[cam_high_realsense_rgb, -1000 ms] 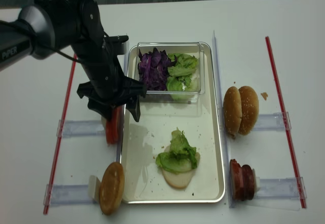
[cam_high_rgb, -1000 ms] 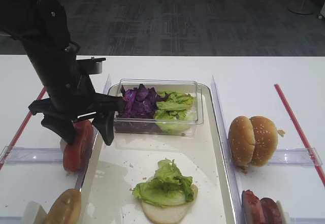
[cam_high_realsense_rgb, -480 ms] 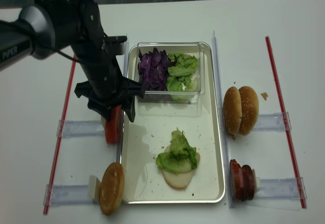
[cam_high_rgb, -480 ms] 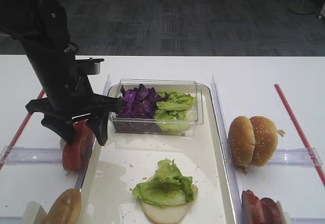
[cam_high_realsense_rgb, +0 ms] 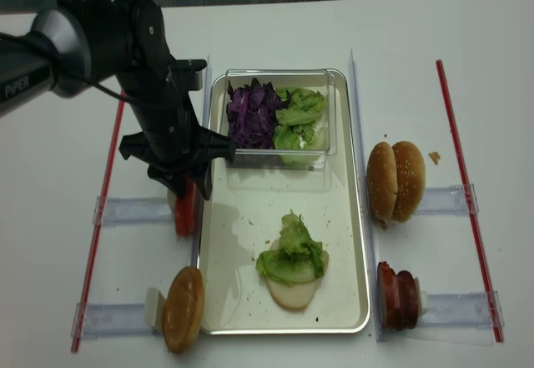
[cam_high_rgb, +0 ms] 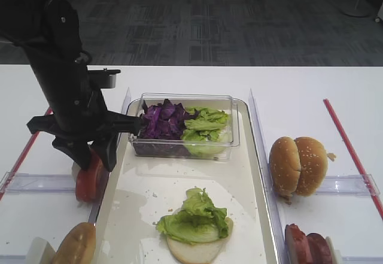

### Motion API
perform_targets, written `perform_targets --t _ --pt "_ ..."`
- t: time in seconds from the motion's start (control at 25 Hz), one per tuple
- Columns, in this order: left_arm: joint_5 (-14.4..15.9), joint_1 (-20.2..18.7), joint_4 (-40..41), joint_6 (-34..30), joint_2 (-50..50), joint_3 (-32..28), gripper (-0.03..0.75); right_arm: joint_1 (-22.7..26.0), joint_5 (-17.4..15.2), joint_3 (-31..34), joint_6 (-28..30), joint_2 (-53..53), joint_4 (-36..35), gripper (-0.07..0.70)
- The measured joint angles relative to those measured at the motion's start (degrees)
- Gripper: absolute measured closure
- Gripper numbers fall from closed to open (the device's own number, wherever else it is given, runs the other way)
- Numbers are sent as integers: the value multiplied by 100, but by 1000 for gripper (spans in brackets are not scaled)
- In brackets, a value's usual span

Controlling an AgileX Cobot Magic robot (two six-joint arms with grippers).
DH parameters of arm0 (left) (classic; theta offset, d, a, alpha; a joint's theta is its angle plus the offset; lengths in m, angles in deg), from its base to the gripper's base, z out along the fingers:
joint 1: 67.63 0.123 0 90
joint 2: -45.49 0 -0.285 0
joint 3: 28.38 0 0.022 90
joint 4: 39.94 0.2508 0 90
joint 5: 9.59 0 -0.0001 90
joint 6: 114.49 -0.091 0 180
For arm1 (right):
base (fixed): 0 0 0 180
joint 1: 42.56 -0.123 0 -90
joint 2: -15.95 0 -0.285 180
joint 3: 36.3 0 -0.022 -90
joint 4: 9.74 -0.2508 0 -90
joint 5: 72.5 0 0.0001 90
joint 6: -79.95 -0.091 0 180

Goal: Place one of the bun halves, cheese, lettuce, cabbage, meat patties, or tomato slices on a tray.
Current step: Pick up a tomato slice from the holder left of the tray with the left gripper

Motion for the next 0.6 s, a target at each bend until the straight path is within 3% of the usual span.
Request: perform_targets --t 0.6 --pt "0 0 263 173 0 0 568 0 0 0 0 0 0 186"
